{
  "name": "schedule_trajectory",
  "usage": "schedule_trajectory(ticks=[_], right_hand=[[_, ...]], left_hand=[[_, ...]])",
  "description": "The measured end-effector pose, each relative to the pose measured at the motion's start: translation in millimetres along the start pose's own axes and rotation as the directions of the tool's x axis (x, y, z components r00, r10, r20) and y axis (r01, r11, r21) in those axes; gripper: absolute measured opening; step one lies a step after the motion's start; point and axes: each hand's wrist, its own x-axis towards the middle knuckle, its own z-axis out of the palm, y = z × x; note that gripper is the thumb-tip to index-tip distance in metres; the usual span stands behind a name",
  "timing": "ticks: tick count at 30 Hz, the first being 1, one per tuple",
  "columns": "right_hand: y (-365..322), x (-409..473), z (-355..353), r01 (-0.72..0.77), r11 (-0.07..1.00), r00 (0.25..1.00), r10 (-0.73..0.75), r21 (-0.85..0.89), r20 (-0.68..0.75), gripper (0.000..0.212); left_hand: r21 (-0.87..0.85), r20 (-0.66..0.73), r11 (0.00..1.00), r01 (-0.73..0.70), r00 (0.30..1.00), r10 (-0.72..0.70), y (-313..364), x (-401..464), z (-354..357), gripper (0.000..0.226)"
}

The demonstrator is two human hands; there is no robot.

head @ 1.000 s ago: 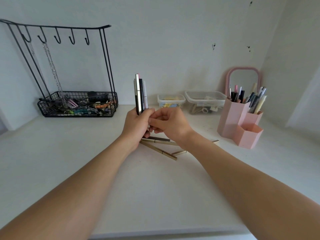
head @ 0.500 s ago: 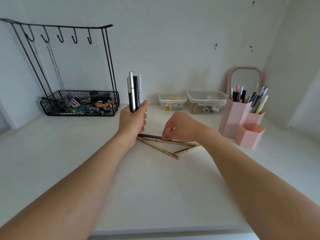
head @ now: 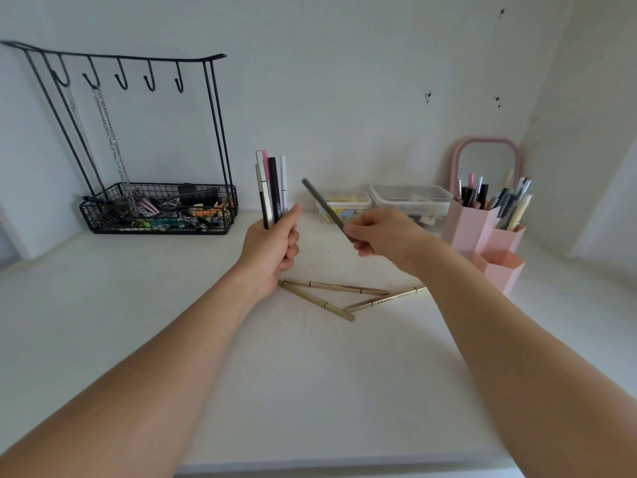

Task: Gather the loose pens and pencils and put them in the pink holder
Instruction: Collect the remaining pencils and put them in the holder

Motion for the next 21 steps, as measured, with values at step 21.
schedule_trajectory(ticks=[21], right_hand=[[-12.3, -17.6, 50.7, 0.080, 0.950, 0.988, -0.115, 0.302, 0.099, 0.014]], left_hand=[[0.129, -0.047, 0.984, -0.122, 0.990, 0.129, -2.4, -2.8, 3.3, 0.019]])
